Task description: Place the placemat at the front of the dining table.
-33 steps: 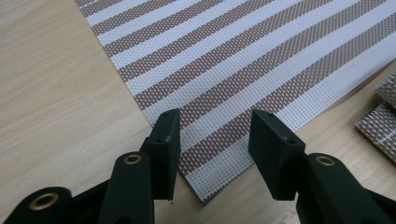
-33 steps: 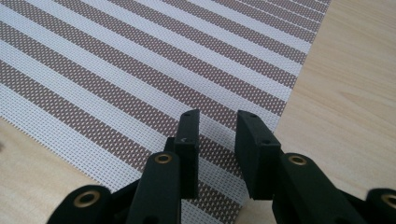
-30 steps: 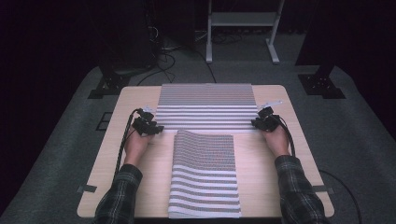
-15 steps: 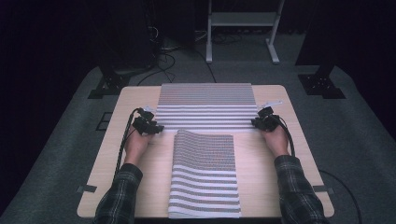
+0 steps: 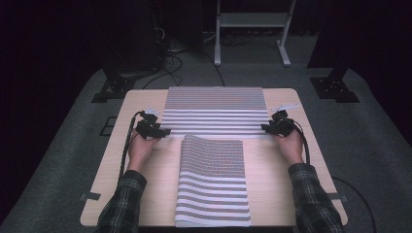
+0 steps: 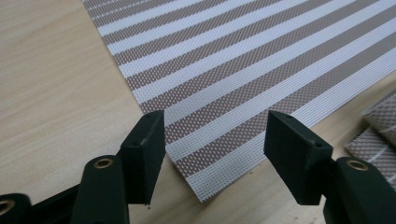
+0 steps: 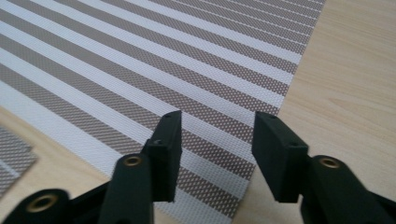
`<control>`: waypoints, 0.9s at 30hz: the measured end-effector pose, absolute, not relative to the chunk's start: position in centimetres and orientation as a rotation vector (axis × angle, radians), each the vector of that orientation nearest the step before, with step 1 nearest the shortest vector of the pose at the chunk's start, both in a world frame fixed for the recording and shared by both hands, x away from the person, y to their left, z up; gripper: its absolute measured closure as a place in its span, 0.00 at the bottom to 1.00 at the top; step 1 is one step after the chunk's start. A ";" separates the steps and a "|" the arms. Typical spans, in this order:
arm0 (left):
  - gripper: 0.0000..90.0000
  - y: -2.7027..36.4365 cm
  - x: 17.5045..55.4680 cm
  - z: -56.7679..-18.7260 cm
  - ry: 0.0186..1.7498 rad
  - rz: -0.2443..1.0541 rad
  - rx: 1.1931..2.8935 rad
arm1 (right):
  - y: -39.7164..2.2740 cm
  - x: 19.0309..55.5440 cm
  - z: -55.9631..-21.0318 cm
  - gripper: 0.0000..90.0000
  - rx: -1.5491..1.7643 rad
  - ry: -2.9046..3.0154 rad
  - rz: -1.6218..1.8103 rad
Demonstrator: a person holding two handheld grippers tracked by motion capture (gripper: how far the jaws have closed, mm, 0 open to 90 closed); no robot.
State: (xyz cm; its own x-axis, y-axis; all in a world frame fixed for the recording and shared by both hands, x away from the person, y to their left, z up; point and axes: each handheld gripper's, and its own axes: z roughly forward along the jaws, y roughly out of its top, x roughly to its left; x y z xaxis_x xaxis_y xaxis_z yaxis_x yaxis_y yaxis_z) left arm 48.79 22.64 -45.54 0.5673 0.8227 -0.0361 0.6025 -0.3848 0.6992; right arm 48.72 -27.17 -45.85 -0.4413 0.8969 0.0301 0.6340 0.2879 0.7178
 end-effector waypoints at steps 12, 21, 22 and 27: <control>0.03 22.8 47.4 -44.7 1.131 0.431 2.085 | -27.6 46.6 -45.1 0.19 1.373 2.195 0.975; 0.00 22.3 44.4 -44.2 1.041 0.451 2.105 | -28.8 44.1 -44.8 0.03 1.378 2.259 1.002; 0.00 22.3 44.1 -44.1 1.041 0.452 2.111 | -28.8 43.7 -44.6 0.01 1.363 2.257 0.993; 0.00 22.8 41.9 -43.7 1.030 0.469 2.093 | -29.0 41.4 -43.9 0.01 1.304 2.233 0.986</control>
State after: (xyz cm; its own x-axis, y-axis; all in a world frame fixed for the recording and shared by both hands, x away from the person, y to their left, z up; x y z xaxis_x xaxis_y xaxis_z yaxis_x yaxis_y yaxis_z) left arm 41.92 22.76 -43.72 0.6103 0.7922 0.0002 0.5200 -0.4008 0.7543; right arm 41.42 -28.97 -43.86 -0.5019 0.8644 0.0291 0.6038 0.3261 0.7274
